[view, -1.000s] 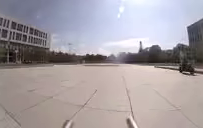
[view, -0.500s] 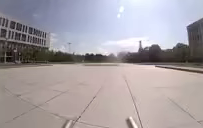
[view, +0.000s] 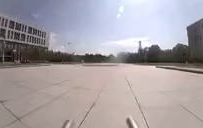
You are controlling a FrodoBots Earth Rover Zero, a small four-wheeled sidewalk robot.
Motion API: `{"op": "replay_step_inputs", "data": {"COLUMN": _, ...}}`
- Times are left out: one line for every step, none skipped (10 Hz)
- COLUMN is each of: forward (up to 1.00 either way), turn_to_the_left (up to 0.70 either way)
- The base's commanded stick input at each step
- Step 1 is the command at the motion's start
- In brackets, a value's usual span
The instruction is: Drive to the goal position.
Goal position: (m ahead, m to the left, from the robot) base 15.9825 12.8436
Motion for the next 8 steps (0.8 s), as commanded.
{"op": "replay_step_inputs", "data": {"forward": 0.7, "turn_to_the_left": 0.0}}
{"op": "replay_step_inputs", "data": {"forward": 0.7, "turn_to_the_left": 0.0}}
{"op": "replay_step_inputs", "data": {"forward": 0.7, "turn_to_the_left": 0.0}}
{"op": "replay_step_inputs", "data": {"forward": 0.7, "turn_to_the_left": 0.0}}
{"op": "replay_step_inputs", "data": {"forward": 0.7, "turn_to_the_left": 0.0}}
{"op": "replay_step_inputs", "data": {"forward": 0.7, "turn_to_the_left": 0.0}}
{"op": "replay_step_inputs", "data": {"forward": 0.7, "turn_to_the_left": 0.0}}
{"op": "replay_step_inputs", "data": {"forward": 0.7, "turn_to_the_left": 0.0}}
